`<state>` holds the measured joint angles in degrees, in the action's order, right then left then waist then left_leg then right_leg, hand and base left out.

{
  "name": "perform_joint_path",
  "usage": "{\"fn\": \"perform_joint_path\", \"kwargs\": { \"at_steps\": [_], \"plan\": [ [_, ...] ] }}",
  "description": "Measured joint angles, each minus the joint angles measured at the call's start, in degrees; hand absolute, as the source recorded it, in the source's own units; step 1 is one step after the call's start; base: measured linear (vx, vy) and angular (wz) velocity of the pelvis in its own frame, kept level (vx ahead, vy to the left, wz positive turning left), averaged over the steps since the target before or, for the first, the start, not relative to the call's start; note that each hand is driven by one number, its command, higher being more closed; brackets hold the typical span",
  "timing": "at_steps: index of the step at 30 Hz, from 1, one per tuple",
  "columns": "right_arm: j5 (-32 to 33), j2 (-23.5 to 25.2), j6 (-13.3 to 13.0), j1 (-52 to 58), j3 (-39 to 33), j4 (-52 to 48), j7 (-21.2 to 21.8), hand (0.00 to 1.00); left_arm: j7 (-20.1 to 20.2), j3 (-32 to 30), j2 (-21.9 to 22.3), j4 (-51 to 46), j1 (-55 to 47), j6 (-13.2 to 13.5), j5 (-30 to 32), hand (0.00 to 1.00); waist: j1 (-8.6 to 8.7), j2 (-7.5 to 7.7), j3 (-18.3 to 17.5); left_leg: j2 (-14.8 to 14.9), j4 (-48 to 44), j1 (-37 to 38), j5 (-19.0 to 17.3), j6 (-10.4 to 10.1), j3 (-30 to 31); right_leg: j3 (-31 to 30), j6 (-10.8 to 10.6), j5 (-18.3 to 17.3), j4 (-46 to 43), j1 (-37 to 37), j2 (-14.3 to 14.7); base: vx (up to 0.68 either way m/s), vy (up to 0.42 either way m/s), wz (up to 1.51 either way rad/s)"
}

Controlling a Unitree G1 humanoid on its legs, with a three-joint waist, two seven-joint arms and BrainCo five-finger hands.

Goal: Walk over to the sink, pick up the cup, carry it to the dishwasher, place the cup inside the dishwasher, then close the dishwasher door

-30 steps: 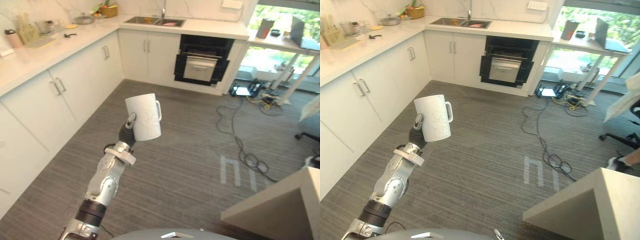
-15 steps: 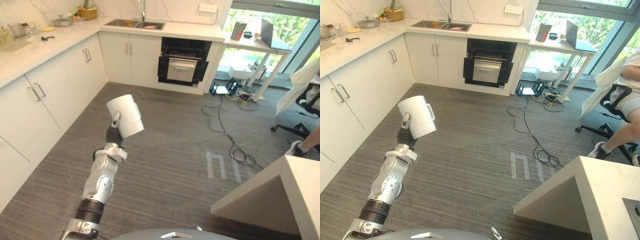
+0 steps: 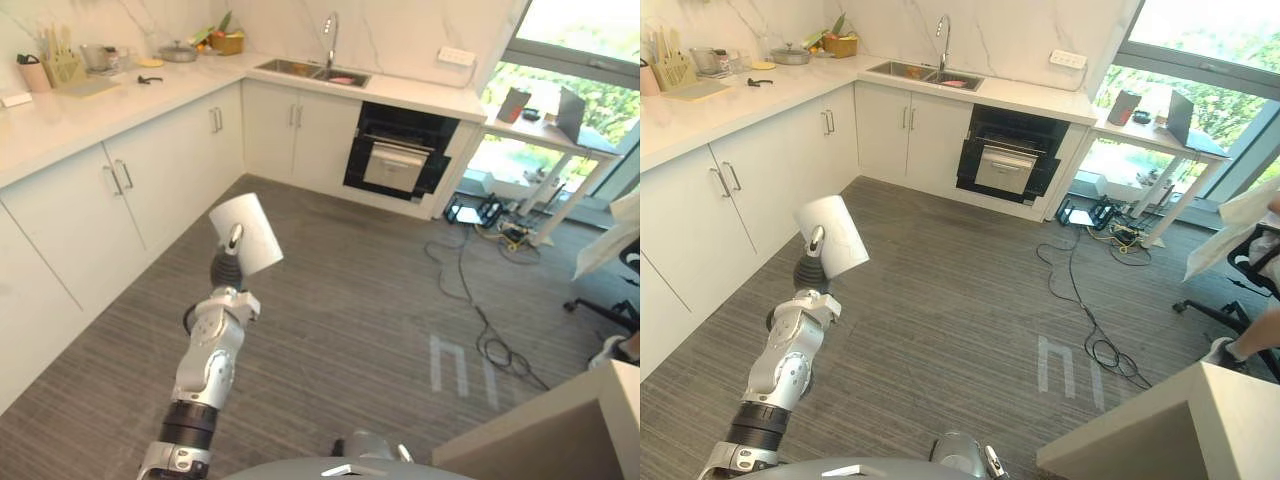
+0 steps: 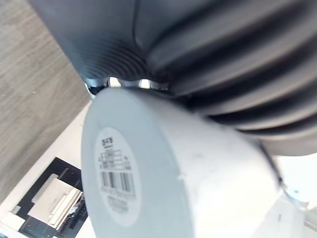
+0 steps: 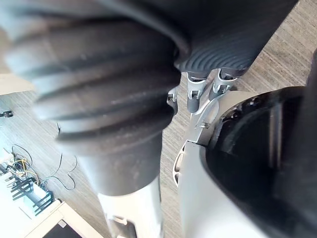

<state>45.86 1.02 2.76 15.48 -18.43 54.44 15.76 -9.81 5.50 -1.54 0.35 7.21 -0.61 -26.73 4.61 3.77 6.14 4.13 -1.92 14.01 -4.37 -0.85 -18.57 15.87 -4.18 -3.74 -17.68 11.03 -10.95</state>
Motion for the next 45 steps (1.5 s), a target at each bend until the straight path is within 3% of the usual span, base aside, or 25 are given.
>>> {"fn": "perform_joint_path", "kwargs": {
  "at_steps": [2,6,8,9,10,12,14,17,19,21,23,24,25,26,29,30,31,33,34,36,37,39,41,42,45],
  "plan": [
    [1.52,-0.01,-0.03,0.71,0.14,-0.91,0.11,0.00,1.06,-0.07,-0.16,-3.34,0.01,-0.09,-0.08,1.00,-0.55,-0.58,0.67,1.50,-7.17,-0.61,-5.45,-0.93,-0.44,-1.46,-0.42,2.66,6.37,-0.32,0.70,0.19,-0.131,-0.08],
    [0.83,-0.11,-0.13,1.83,0.15,-1.77,0.24,0.00,4.87,-0.87,-0.15,-7.38,-0.63,1.00,-0.08,1.00,-0.86,-1.09,-0.16,4.00,-12.06,1.86,-11.44,-3.70,-0.55,-1.70,3.00,3.97,3.83,-0.76,0.38,0.40,-0.270,0.09],
    [-0.32,-1.55,-0.14,1.95,0.17,-1.92,0.20,0.00,5.03,-1.03,0.85,-9.09,-3.62,1.37,0.07,1.00,-0.45,-3.23,-2.15,5.83,-10.10,3.53,-12.91,-1.86,-1.43,-0.14,3.75,4.73,0.28,0.39,2.35,0.49,-0.337,0.12],
    [-0.86,-2.01,-0.75,1.34,0.00,-2.01,0.16,0.00,4.63,-1.36,1.78,-9.80,-5.36,1.30,0.15,1.00,-0.01,-4.97,-2.06,7.96,-20.29,2.41,-12.84,-0.97,-0.44,0.96,4.67,3.09,-2.24,-0.20,3.34,0.52,-0.293,-0.06],
    [-2.04,-3.74,-1.76,0.68,0.23,-2.08,0.15,0.00,3.80,-1.31,3.60,-10.04,-7.42,1.15,0.21,1.00,-0.10,-7.05,-2.10,12.28,-35.18,-3.63,-7.80,-0.55,-0.02,1.15,5.19,0.48,-2.96,-1.64,5.07,0.54,-0.288,-0.09],
    [-5.74,-4.56,-4.08,0.46,0.19,-3.73,0.26,0.00,3.16,-0.93,4.74,-11.12,-9.07,0.74,0.70,1.00,-0.44,-8.51,-2.17,17.48,-49.36,-10.22,2.98,-1.38,1.39,1.40,5.57,-0.84,0.61,-5.98,7.42,0.58,-0.252,-0.18],
    [-11.70,-5.18,-9.58,-1.17,1.09,-4.19,-0.11,0.00,2.79,-1.81,4.83,-14.04,-9.39,0.44,1.08,1.00,-1.90,-9.03,-1.73,20.78,-63.02,-17.74,1.95,-1.11,1.61,0.58,6.03,-2.50,5.68,-13.98,9.37,0.65,-0.229,-0.19],
    [-12.31,-6.51,-12.35,-5.46,5.49,-4.31,-0.43,0.00,2.89,-3.70,4.75,-16.82,-10.20,0.63,1.03,1.00,-4.43,-8.68,-1.73,18.72,-55.08,-23.93,-3.33,-1.11,-0.09,-0.91,5.72,-3.55,10.69,-21.05,10.33,0.56,-0.163,-0.35],
    [-12.11,-7.60,-12.72,-10.23,9.15,-5.20,-1.43,0.00,3.09,-4.78,4.54,-17.83,-12.10,0.74,1.12,1.00,-5.56,-8.58,-1.69,14.65,-39.08,-25.59,-4.78,-1.63,-0.76,-2.64,6.03,-4.85,11.46,-23.44,10.29,0.44,-0.026,-0.57],
    [-11.86,-8.40,-13.05,-14.91,11.46,-6.78,-2.75,0.00,3.12,-4.92,3.43,-17.88,-14.12,0.72,2.00,1.00,-6.73,-8.14,-1.55,7.20,-13.69,-26.25,0.53,-4.25,3.05,-5.22,5.10,-6.72,13.13,-26.73,9.27,0.51,0.082,-0.60],
    [-11.72,-8.72,-13.10,-16.67,11.52,-6.89,-4.05,0.00,3.59,-5.55,2.43,-17.67,-14.21,0.86,2.08,1.00,-7.06,-8.50,-1.31,6.05,-8.06,-29.24,2.62,-6.45,3.13,-6.31,3.07,-8.85,14.72,-29.54,9.60,0.51,0.192,-0.37],
    [-11.38,-8.91,-13.01,-16.21,11.53,-6.67,-4.59,0.00,4.21,-5.67,1.73,-16.84,-13.98,1.40,2.08,1.00,-7.20,-8.72,-1.26,6.07,-7.19,-29.99,2.92,-5.12,1.73,-6.69,1.69,-11.22,15.42,-32.62,10.09,0.52,0.231,-0.24],
    [-11.35,-8.45,-12.82,-16.09,11.52,-5.96,-4.98,0.00,4.57,-5.86,0.96,-15.82,-13.81,1.97,2.08,1.00,-7.57,-8.11,-1.24,6.00,-9.30,-29.68,7.03,-3.25,1.91,-7.52,1.50,-12.91,15.07,-33.97,9.59,0.55,0.210,-0.26],
    [-11.36,-7.72,-11.96,-15.78,12.01,-5.59,-5.31,0.00,5.19,-6.78,0.25,-13.92,-13.69,2.20,2.09,1.00,-7.72,-5.90,-1.28,5.05,-13.48,-29.91,8.12,-2.15,1.40,-8.40,1.86,-14.39,13.19,-34.89,7.23,0.57,0.194,-0.36],
    [-11.35,-7.99,-9.64,-15.13,12.65,-5.58,-6.74,0.00,5.43,-9.64,-0.53,-13.09,-13.33,2.24,2.11,1.00,-7.40,-3.13,-0.71,2.27,-19.86,-29.61,5.34,3.30,2.76,-9.04,1.29,-12.85,4.73,-33.57,3.79,0.61,0.222,-0.16],
    [-11.29,-8.00,-8.50,-14.34,12.42,-5.58,-7.77,0.00,6.54,-9.93,-0.65,-13.04,-12.53,2.23,2.15,1.00,-6.84,-1.78,-0.66,0.52,-20.05,-27.91,3.48,4.19,2.28,-8.65,-0.58,-11.20,-1.41,-32.08,1.69,0.57,0.184,0.20],
    [-10.99,-7.66,-7.91,-13.58,11.24,-5.59,-8.66,0.00,7.85,-9.89,-0.74,-13.03,-11.55,2.23,2.26,1.00,-6.50,-0.90,-0.27,-1.63,-18.71,-24.75,1.94,4.68,2.07,-8.78,-4.38,-7.49,-11.30,-29.07,-0.97,0.67,0.218,0.25],
    [-10.27,-6.78,-7.57,-12.35,10.45,-5.61,-8.95,0.00,9.01,-9.31,-1.38,-13.08,-10.46,2.37,3.45,1.00,-5.78,-0.52,-0.27,-4.12,-15.79,-19.59,0.04,5.39,2.32,-9.61,-9.96,0.27,-28.43,-22.43,-4.71,0.56,0.177,0.22],
    [-10.33,-5.82,-7.58,-11.87,10.50,-5.60,-9.00,0.00,9.00,-9.14,-1.92,-13.07,-10.05,2.46,4.34,1.00,-5.23,-0.93,0.02,-4.93,-13.95,-15.72,-1.23,5.66,3.10,-8.90,-8.37,-1.47,-38.02,-17.80,-5.80,0.45,0.110,0.15],
    [-10.26,-4.53,-8.70,-10.52,11.54,-5.98,-9.70,0.00,8.45,-7.61,-2.47,-12.80,-9.77,3.12,4.37,1.00,-4.23,-2.44,0.31,-5.09,-10.42,-10.50,-2.55,5.79,4.51,-6.68,-2.14,-5.45,-43.24,-11.14,-4.98,0.44,0.051,0.27],
    [-9.92,-3.37,-9.89,-9.27,11.59,-6.84,-10.41,0.00,7.80,-5.22,-3.09,-12.46,-8.31,3.24,4.32,1.00,-3.46,-2.57,0.25,-5.27,-8.53,-8.62,-2.83,5.78,6.29,-5.99,-0.45,-7.62,-41.99,-5.70,-3.40,0.38,-0.022,0.55],
    [-9.06,-2.47,-10.71,-6.86,10.95,-10.75,-11.45,0.00,7.43,-1.39,-3.09,-10.20,-5.18,3.34,4.31,1.00,-1.94,-2.96,0.78,-5.15,-7.31,-6.44,-3.79,5.27,9.39,-5.79,0.04,-9.20,-33.40,1.25,-1.24,0.38,-0.105,0.90],
    [-9.23,-1.91,-11.68,-4.08,10.25,-15.75,-11.42,0.00,7.49,1.85,-2.84,-9.20,-4.24,3.29,4.32,1.00,-0.61,-3.34,1.57,-3.85,-7.20,-2.72,-6.02,3.88,10.94,-4.62,-0.29,-6.56,-16.68,3.44,-0.29,0.42,-0.170,0.72],
    [-9.75,-1.26,-12.48,-2.48,9.88,-17.89,-11.37,0.00,7.61,3.40,-2.61,-9.33,-4.26,3.23,4.34,1.00,-0.84,-3.74,1.67,-2.04,-8.80,-0.54,-9.02,2.40,10.83,-3.17,-0.58,-2.92,-5.13,3.17,0.73,0.37,-0.176,0.25],
    [-11.11,-1.41,-13.61,-0.40,10.49,-21.36,-11.11,0.00,8.68,3.57,-1.53,-11.59,-4.70,4.05,4.44,1.00,-1.15,-3.19,0.89,0.87,-13.16,5.07,-17.72,-1.25,11.03,-2.99,0.37,-2.03,2.39,3.11,1.85,0.63,-0.335,0.12]
  ]
}}
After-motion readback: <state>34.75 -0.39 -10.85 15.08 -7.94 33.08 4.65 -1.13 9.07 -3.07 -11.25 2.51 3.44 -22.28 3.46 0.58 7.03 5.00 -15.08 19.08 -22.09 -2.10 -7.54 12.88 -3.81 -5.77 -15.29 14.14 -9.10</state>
